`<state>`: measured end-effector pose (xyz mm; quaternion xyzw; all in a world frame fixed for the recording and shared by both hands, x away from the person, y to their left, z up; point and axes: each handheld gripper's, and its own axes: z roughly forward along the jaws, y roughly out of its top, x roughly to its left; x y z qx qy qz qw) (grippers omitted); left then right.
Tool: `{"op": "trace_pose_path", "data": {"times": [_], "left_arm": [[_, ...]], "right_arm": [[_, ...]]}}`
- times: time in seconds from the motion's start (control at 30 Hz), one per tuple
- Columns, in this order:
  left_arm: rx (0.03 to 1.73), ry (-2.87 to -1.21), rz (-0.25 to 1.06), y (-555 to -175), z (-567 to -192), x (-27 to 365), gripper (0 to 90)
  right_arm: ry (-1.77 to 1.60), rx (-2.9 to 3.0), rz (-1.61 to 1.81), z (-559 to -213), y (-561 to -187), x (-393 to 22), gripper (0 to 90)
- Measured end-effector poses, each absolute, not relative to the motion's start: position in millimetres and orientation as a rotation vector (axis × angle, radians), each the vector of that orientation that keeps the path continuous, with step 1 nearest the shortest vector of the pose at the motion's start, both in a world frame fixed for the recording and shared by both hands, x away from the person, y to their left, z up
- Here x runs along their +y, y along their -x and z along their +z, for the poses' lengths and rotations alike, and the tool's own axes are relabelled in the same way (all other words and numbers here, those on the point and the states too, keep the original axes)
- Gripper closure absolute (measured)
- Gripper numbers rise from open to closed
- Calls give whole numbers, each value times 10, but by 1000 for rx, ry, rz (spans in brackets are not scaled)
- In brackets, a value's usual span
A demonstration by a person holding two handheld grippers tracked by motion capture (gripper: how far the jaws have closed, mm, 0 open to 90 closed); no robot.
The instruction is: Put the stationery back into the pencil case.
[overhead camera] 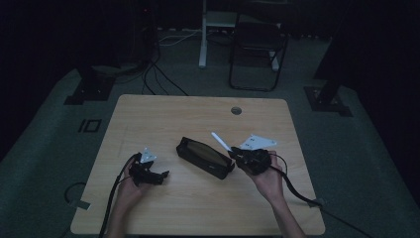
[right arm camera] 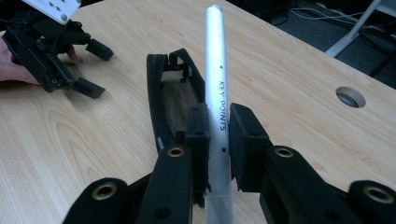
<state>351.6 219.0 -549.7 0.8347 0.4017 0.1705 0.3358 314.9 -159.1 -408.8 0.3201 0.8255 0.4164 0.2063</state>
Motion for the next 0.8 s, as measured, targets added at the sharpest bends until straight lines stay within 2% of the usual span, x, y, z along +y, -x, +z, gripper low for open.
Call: {"op": "trace_pose_path", "data": {"times": [0.8], "left_arm": [[1047,-2178,444,-3516,-5496,2191,71]], "right_arm": [[-898,2322,1172,-4103,-3300,-1446,790]]}}
